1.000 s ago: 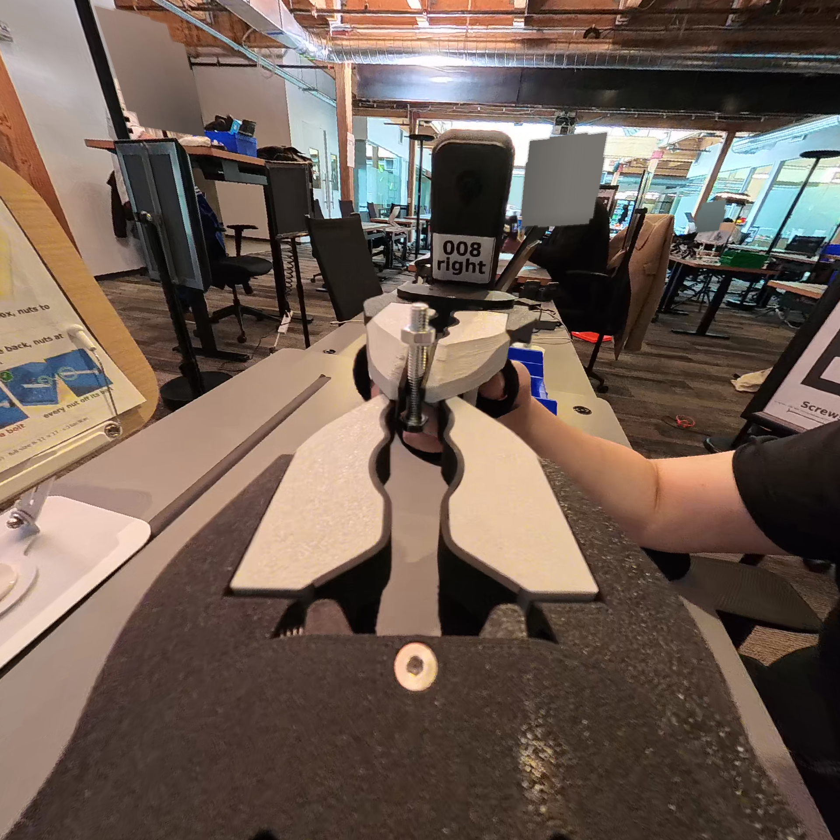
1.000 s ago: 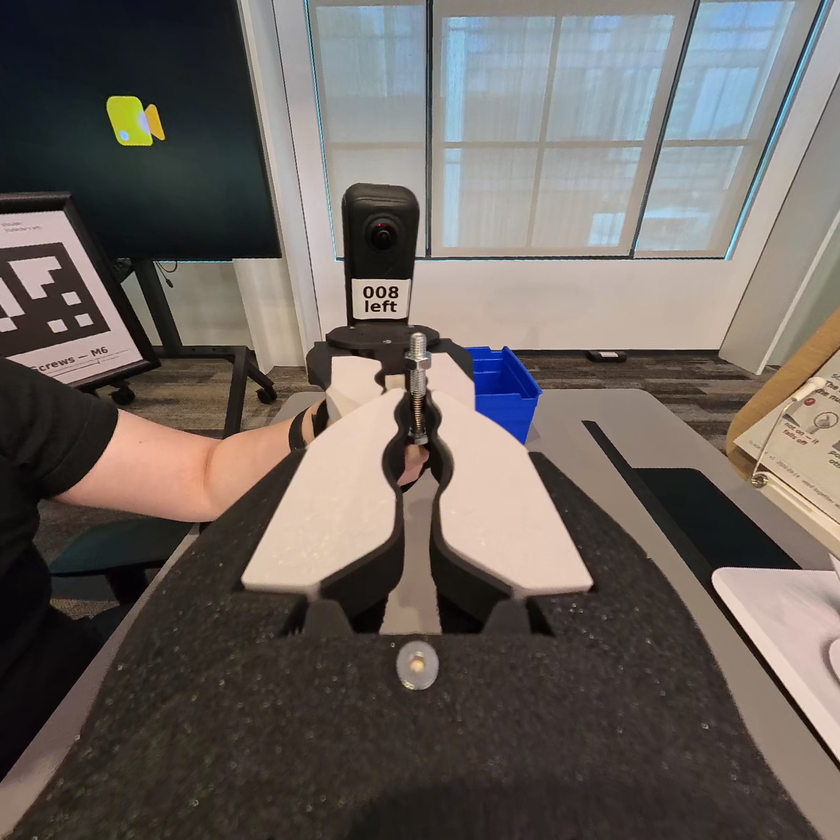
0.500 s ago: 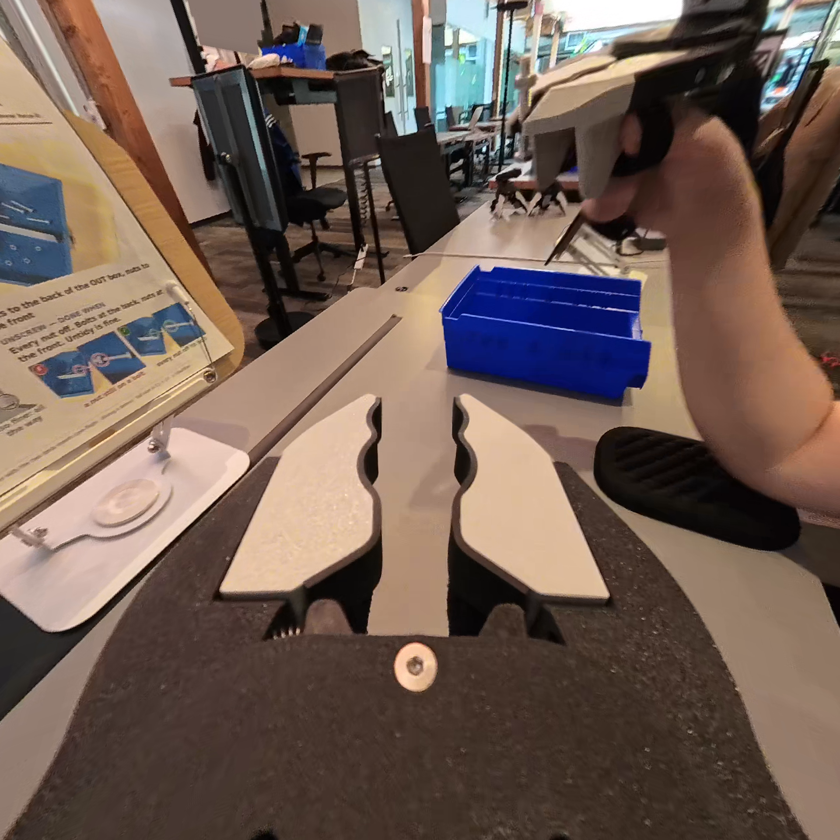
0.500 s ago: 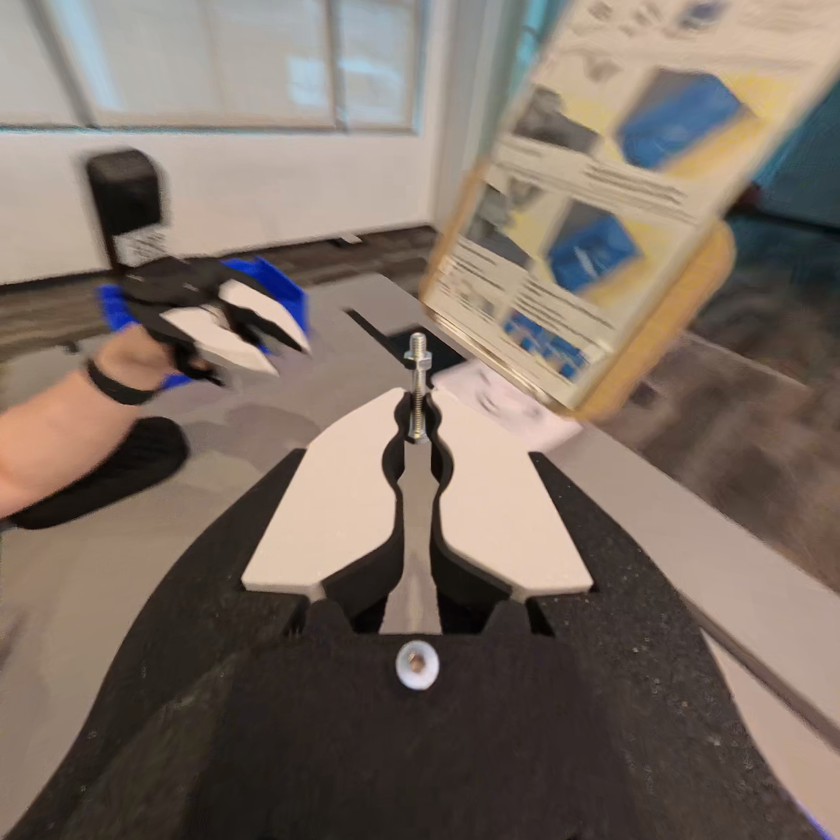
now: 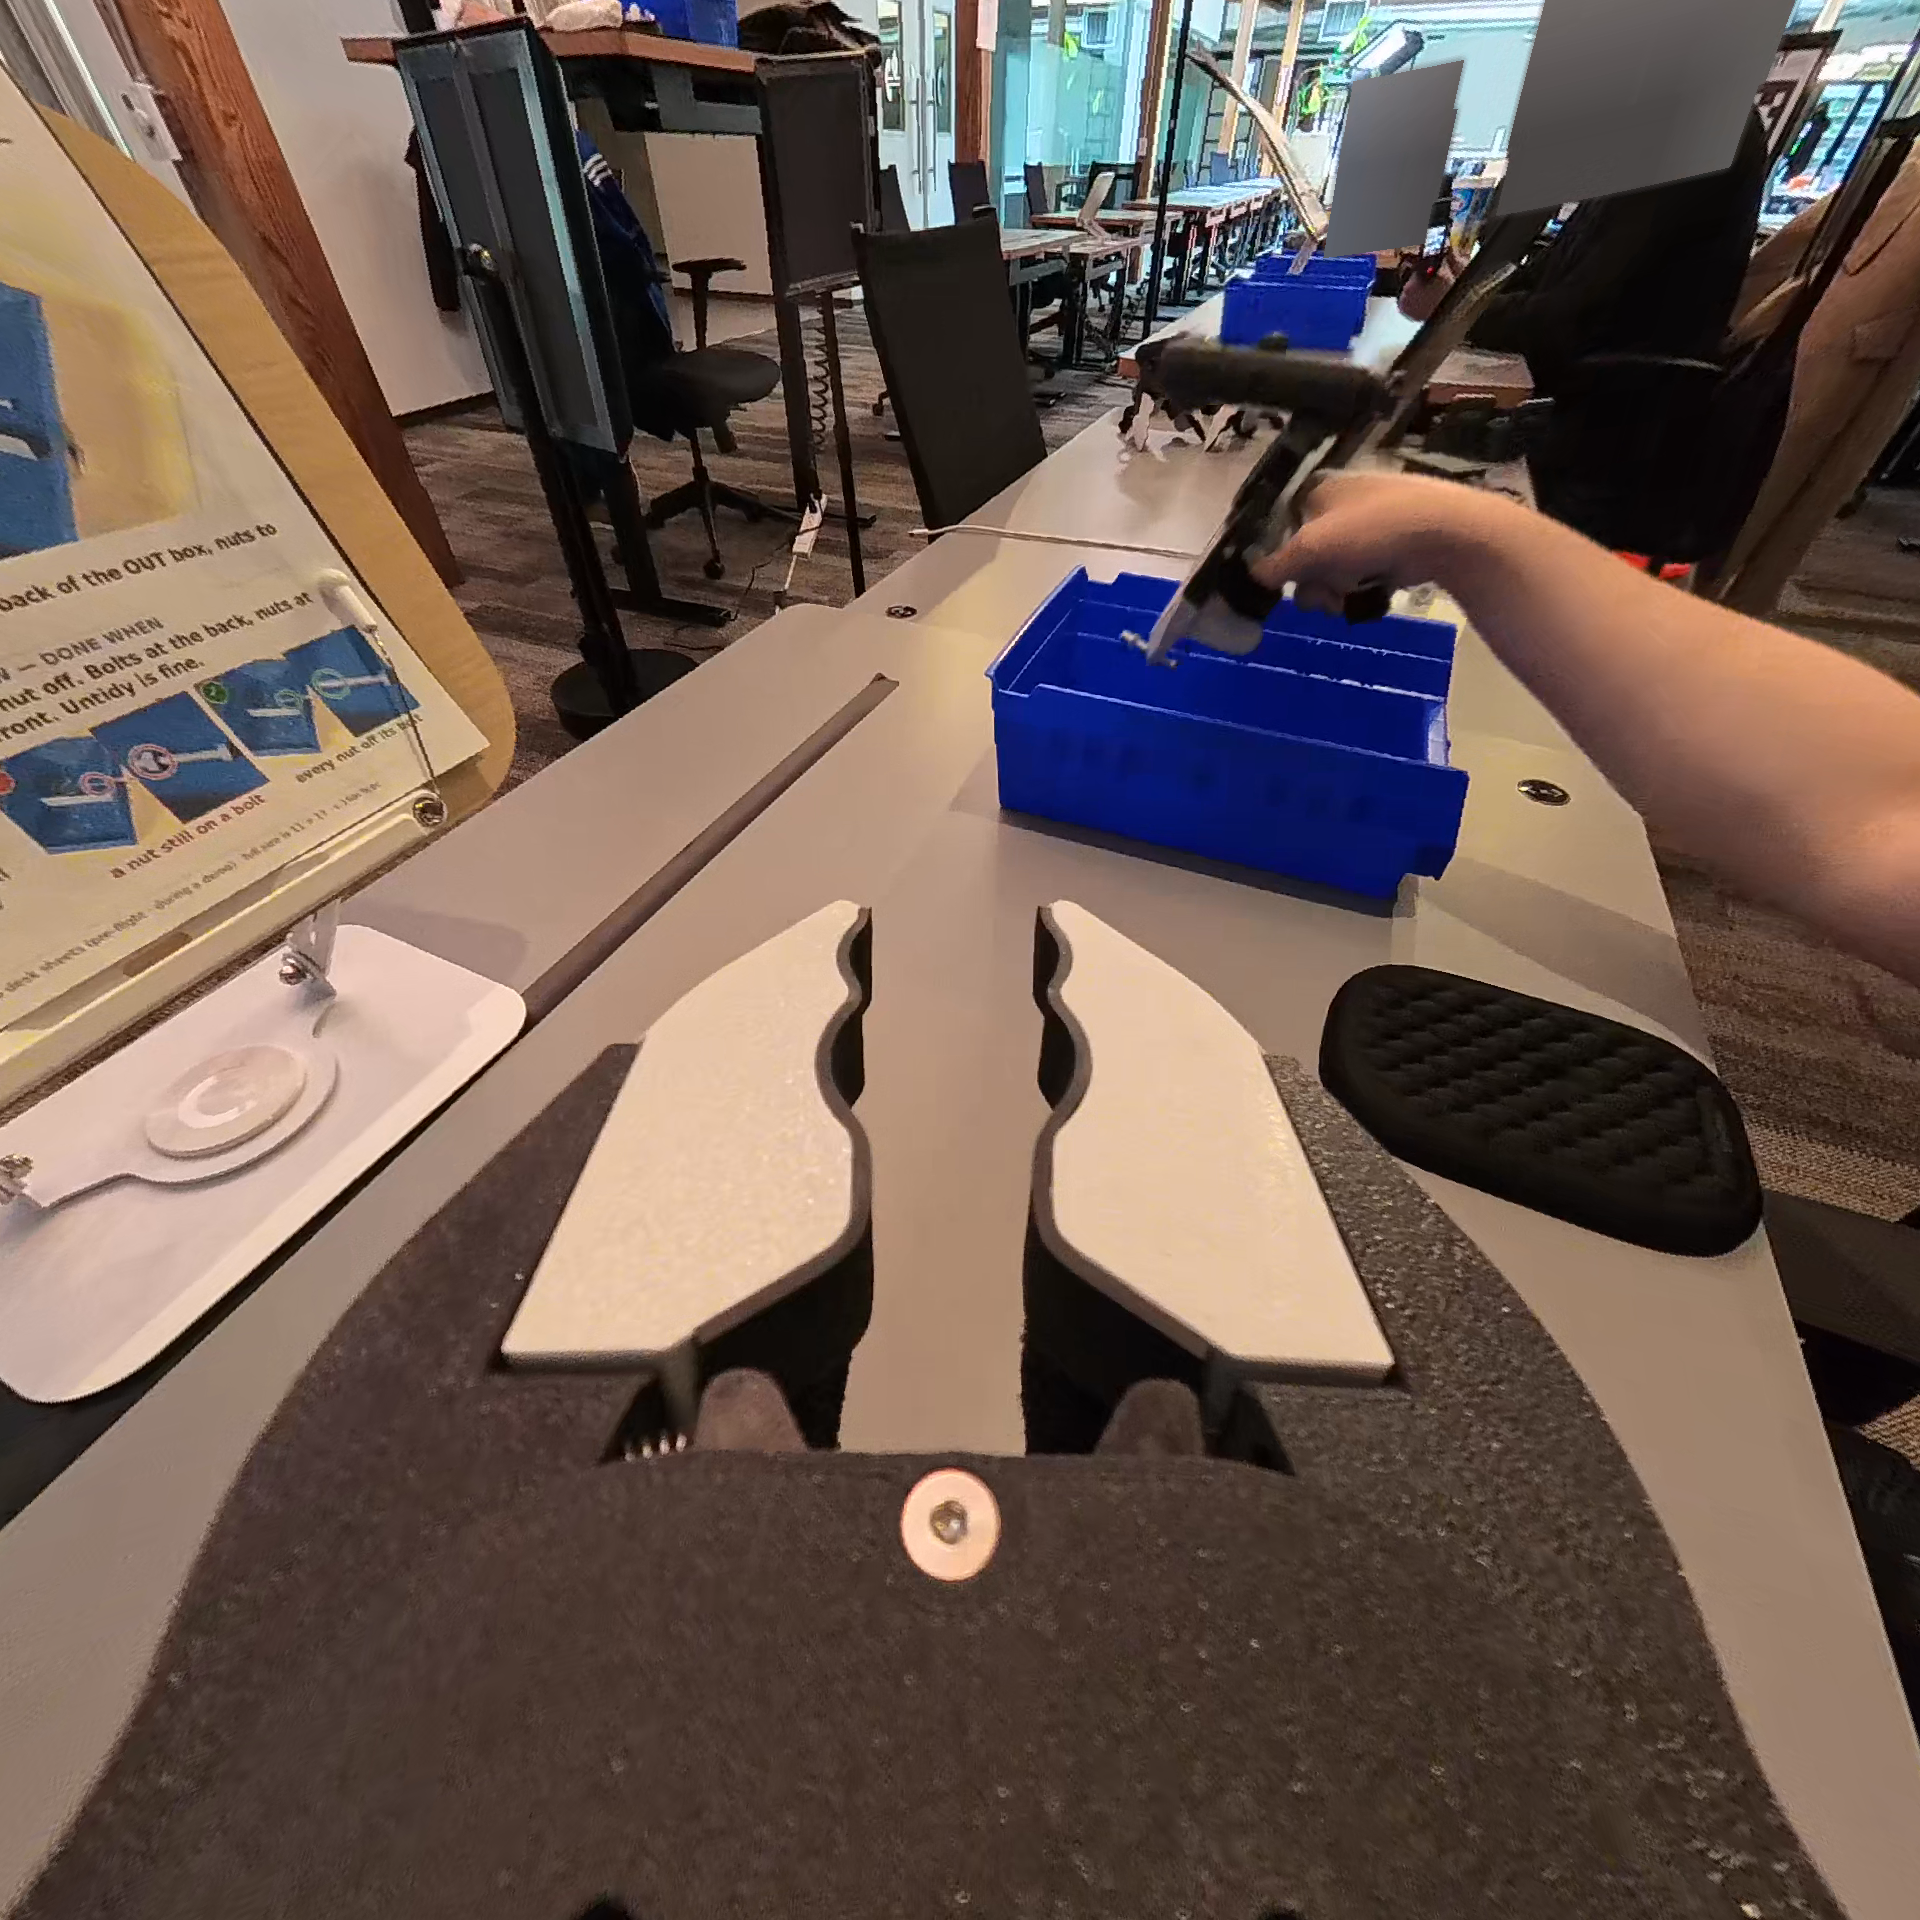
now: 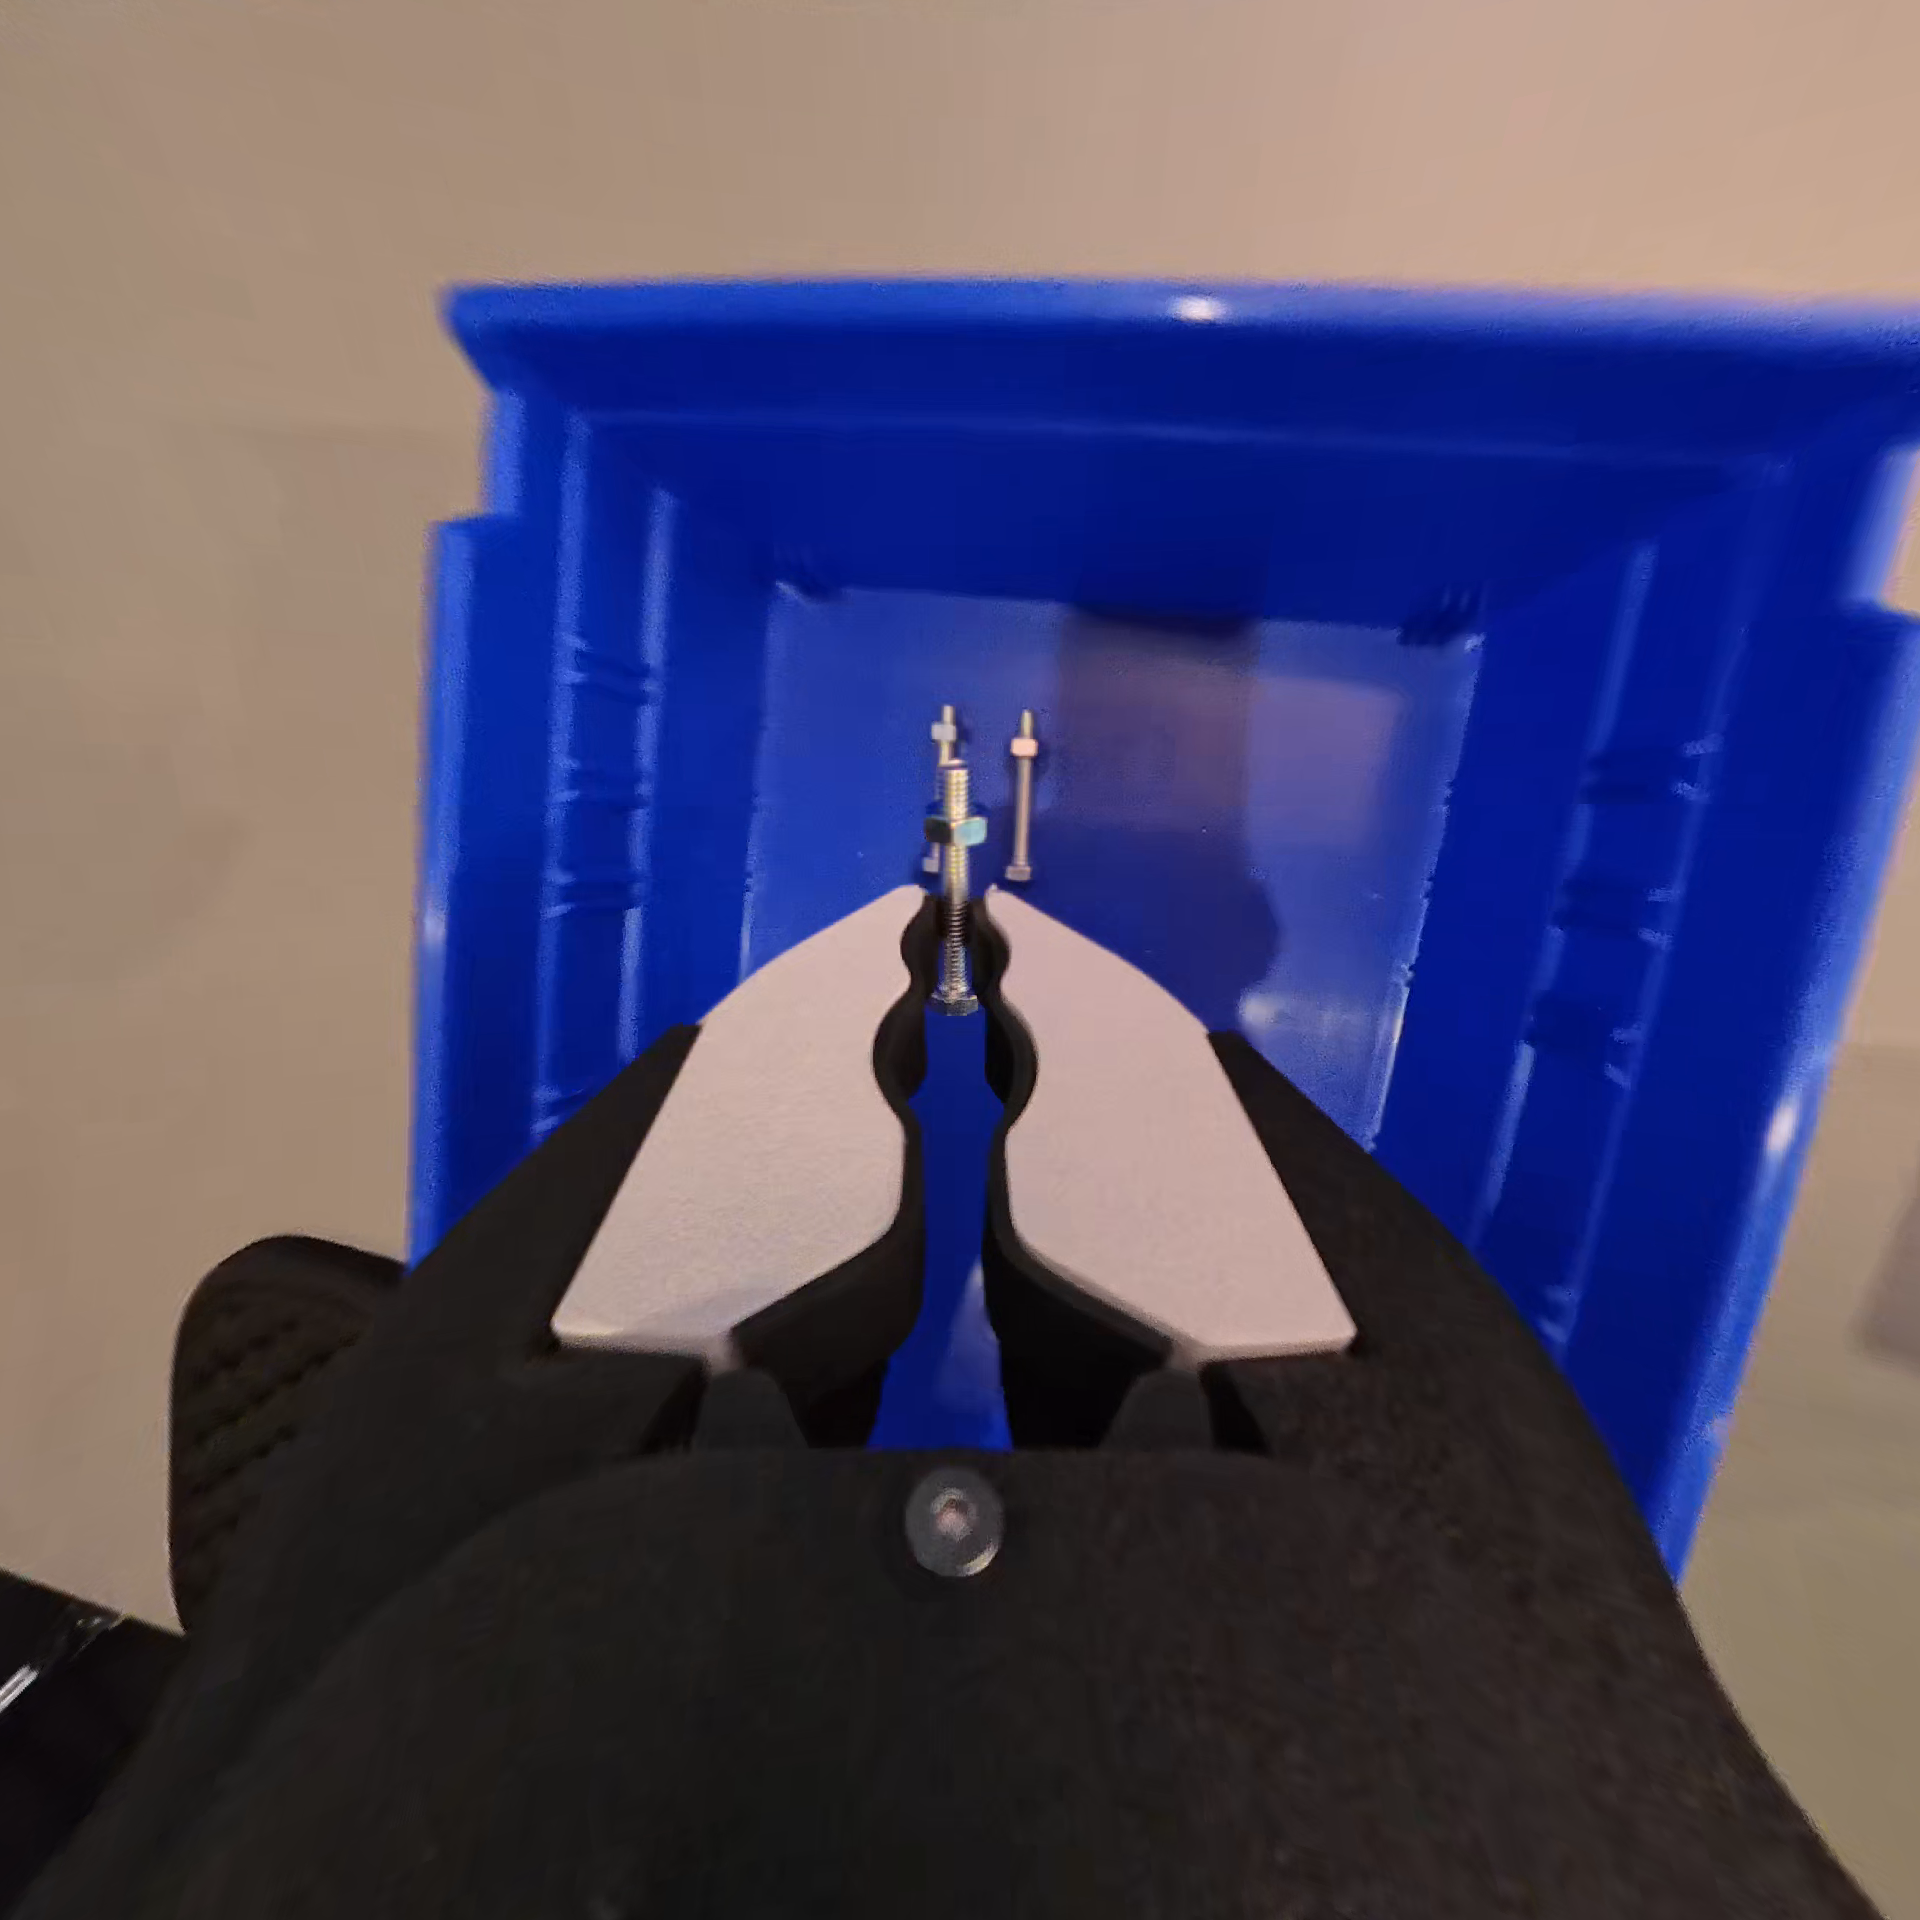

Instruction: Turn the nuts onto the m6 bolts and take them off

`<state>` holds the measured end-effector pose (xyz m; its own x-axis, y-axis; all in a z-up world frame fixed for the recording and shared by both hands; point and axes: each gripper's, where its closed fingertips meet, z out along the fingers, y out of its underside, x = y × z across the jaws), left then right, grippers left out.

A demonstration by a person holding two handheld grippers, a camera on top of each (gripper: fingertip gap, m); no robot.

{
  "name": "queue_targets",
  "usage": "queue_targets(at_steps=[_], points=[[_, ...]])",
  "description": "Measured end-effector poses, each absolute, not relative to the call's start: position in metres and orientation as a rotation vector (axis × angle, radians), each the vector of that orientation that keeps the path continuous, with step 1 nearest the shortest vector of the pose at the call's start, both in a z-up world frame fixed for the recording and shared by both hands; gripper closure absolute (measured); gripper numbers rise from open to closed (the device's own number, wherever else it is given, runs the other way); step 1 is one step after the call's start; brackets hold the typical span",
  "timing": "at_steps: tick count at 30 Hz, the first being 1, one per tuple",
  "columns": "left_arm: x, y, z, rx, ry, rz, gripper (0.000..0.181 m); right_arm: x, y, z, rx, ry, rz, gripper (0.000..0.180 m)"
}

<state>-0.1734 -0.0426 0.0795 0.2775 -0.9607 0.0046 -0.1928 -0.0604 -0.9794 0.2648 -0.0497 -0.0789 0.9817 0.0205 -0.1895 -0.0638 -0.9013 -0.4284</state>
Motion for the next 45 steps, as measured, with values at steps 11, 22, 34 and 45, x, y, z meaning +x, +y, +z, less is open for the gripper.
queue_targets(at_steps=[11, 22, 34, 45], points=[[-0.178, -0.040, 0.079, -1.525, 1.110, -0.895, 0.152, 0.289, -0.041, -0.142, -2.941, 0.086, 0.198, 0.174], [-0.177, -0.038, 0.072, -1.542, 1.125, -0.890, 0.154, 0.292, -0.037, -0.158, -2.979, 0.042, 0.177, 0.174], [-0.183, -0.030, 0.075, -1.550, 1.096, -0.797, 0.154, 0.295, -0.030, -0.088, -2.771, -0.084, -0.116, 0.156], [-0.208, 0.019, 0.062, -1.690, 0.815, -0.712, 0.155, 0.098, 0.006, 0.137, -1.807, -0.365, -0.310, 0.129]])
